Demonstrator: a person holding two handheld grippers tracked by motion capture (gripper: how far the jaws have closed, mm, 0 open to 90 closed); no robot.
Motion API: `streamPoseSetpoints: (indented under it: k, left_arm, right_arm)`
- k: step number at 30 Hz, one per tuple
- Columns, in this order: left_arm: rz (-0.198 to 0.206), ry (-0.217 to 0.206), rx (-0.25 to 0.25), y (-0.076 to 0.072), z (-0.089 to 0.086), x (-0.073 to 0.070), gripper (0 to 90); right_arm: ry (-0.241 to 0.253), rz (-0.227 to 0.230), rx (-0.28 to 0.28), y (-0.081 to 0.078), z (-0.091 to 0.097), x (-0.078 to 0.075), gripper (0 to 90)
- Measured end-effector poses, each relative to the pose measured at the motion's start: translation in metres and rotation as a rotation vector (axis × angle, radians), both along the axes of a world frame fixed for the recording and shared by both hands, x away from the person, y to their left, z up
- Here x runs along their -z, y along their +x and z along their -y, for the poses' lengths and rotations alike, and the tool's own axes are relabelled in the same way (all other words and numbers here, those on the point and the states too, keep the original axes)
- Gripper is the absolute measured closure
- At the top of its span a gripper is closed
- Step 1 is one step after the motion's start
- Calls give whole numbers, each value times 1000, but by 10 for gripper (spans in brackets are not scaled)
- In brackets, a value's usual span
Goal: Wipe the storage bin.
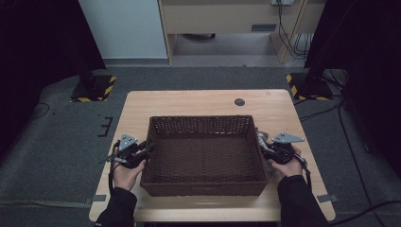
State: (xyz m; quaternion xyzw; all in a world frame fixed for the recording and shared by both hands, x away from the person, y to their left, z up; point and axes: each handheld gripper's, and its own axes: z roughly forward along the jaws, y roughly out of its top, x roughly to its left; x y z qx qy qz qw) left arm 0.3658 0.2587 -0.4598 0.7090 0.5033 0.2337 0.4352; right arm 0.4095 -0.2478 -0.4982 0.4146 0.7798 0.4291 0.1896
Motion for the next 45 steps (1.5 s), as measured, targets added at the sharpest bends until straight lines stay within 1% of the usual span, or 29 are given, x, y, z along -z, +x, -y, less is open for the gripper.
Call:
streamPoseSetpoints:
  k: [1,2,3,6,7,10,13,14,15,17,19,23,25,27,28,29,30,32,33,35,36,37,39,41,42,43,45]
  left_arm:
    - [-1,0,0,0,0,0,647]
    - [-1,1,-1,0,0,0,651]
    - [0,5,-3,0,0,0,654]
    - [0,8,-8,-1,1,0,663]
    - [0,8,-10,-1,1,-1,665]
    - [0,5,-11,-1,1,0,666]
    - [0,2,-11,-1,1,0,666]
    - [0,0,-11,-1,1,0,666]
    - [-1,-3,-11,-1,1,0,665]
    - [1,-8,-11,-1,1,0,664]
    - [1,-9,-11,-1,1,0,664]
    - [0,-7,-11,-1,1,0,664]
    - [0,-5,-12,-1,1,0,664]
    - [0,-3,-14,-1,1,0,665]
    - [2,-1,-17,-1,1,0,667]
    - [1,3,-19,-1,2,0,669]
    - [0,3,-21,-1,2,0,672]
    - [-10,-9,-25,-1,1,-1,675]
    - [-15,-16,-28,0,1,-1,676]
    - [-16,-11,-28,0,0,-1,678]
    - [-16,-8,-30,1,0,-1,679]
    - [-15,-4,-32,1,-1,-1,681]
    - [-13,3,-40,1,-1,-1,683]
    - [-11,14,-50,0,-1,-2,686]
    - [-12,17,-52,0,-1,-2,687]
    - [-11,16,-53,0,-2,-2,688]
    - [-11,12,-54,1,-2,-2,687]
  right_arm:
    - [-14,-8,0,1,-1,4,737]
    - [-16,-19,2,2,-2,6,737]
    - [-12,-21,4,2,-2,6,737]
    - [-11,-6,13,0,1,1,736]
    - [-1,10,22,-1,4,-4,737]
    - [74,79,47,-10,14,-23,739]
    - [124,148,30,-22,19,-42,740]
    - [128,153,14,-26,18,-45,740]
    - [116,156,-1,-30,17,-45,740]
    - [94,147,-15,-32,14,-41,740]
    - [76,120,-18,-30,13,-33,740]
    - [18,45,-30,-24,8,-14,740]
    - [-8,13,-36,-22,6,-6,740]
    - [-25,-10,-36,-19,4,0,739]
    - [-26,-20,-34,-19,3,2,739]
    - [-28,-18,-35,-18,3,3,739]
    - [-20,-26,-31,-18,3,2,739]
    - [-19,-15,-19,-19,6,-2,739]
    - [-13,-3,-13,-20,8,-6,739]
    - [31,40,-1,-23,13,-18,739]
    - [51,72,-1,-26,15,-25,739]
    - [71,93,-4,-30,18,-31,740]
    - [90,120,-17,-36,18,-40,740]
    - [87,127,-38,-40,15,-42,740]
    - [74,117,-50,-41,11,-40,740]
    - [64,114,-55,-41,9,-37,740]
    - [46,92,-61,-39,6,-30,740]
